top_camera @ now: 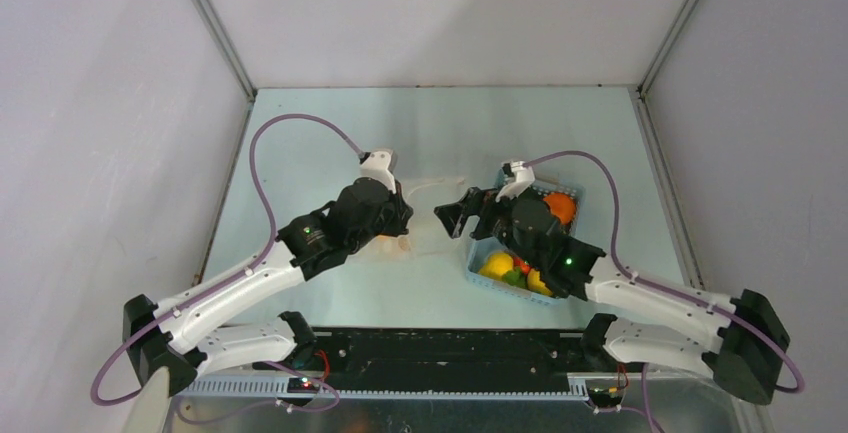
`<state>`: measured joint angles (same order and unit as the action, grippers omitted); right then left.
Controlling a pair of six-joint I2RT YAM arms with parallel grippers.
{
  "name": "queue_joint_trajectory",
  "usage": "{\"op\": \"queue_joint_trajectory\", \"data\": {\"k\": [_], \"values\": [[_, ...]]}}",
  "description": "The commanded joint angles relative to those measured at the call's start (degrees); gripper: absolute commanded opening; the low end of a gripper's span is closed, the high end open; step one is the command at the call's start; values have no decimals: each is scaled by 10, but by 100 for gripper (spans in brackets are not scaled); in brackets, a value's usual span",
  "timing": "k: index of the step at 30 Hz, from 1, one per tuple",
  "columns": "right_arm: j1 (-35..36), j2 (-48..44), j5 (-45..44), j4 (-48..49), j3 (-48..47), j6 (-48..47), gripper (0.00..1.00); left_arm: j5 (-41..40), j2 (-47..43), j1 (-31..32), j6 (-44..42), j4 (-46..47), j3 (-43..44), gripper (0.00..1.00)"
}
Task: Place the food in the zip-top bag and seal the zipper
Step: Place the fake fruit in the zipper food storage bag, then pick up the fake fruit from the bin.
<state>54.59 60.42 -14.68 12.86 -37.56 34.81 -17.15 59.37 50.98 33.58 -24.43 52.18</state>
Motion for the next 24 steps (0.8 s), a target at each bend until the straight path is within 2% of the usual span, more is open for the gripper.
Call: {"op": "queue_joint_trajectory", "data": {"k": [1,8,12,18,24], "values": [[-3,-57,-29,-71,-2,-33,99,-46,-3,1,5,21,16,0],[-63,-163,-64,-279,-2,19,99,-87,-3,-1,-3,19,18,0],[-101,-188,-37,-390,-2,21,100,-95,2,-2,-12,17,23,0],[-128,-164,99,-440,-2,-32,97,-92,10,-4,-19,18,23,0],[-135,-66,134,-423,-19,-65,87,-83,21,-5,-23,13,29,0]]}}
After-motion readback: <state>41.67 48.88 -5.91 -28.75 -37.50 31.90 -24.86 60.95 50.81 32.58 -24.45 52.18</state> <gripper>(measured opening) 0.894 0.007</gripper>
